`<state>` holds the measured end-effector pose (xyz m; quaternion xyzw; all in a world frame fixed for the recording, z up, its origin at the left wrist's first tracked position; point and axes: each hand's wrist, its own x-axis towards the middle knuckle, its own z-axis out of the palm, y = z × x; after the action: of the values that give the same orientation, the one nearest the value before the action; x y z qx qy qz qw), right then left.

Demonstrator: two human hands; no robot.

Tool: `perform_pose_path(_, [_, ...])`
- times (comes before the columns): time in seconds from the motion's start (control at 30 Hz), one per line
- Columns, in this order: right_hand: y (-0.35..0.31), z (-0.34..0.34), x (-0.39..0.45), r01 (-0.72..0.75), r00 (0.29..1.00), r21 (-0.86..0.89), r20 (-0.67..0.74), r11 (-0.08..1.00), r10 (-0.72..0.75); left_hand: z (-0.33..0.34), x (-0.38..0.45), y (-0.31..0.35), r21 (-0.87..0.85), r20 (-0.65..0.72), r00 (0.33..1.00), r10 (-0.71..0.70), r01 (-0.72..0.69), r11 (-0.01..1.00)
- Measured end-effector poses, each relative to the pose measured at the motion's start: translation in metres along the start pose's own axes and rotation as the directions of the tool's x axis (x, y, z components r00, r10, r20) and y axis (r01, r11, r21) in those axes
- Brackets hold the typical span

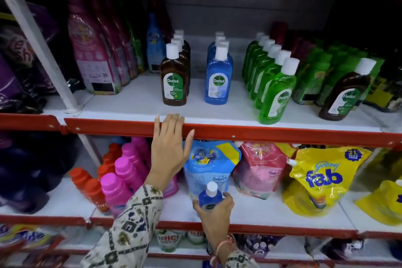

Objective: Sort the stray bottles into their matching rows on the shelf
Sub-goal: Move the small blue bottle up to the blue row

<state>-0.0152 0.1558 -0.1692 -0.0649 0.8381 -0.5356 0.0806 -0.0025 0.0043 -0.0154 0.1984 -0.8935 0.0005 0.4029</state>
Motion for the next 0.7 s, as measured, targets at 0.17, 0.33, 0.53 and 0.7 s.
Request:
perform_pose_path(0.17, [-0.001,0.002,0.002,-0.01,1.0,0.033,-0.028,0.999,0.011,0.0,0.0,0.0,-0.003,0.016,1.0,-0.002,0.002,1.0])
perform_pose_path(0.33, [-0.027,-0.03,-0.003,0.092,0.995,0.089,0.013,0.992,-0.094,0.001,0.0,-0.001,-0.001,0.003,1.0,0.017,-0.017,1.0])
perform_pose_path(0.53, [-0.085,-0.077,0.006,0.303,0.953,0.158,-0.04,0.94,-0.301,0.002,0.0,-0.001,-0.023,-0.002,1.0,0.007,-0.007,1.0])
perform_pose_path(0.7, [-0.15,-0.114,0.015,0.454,0.891,0.228,-0.129,0.862,-0.435,0.0,0.002,-0.001,-0.022,-0.006,1.0,0.012,-0.012,1.0])
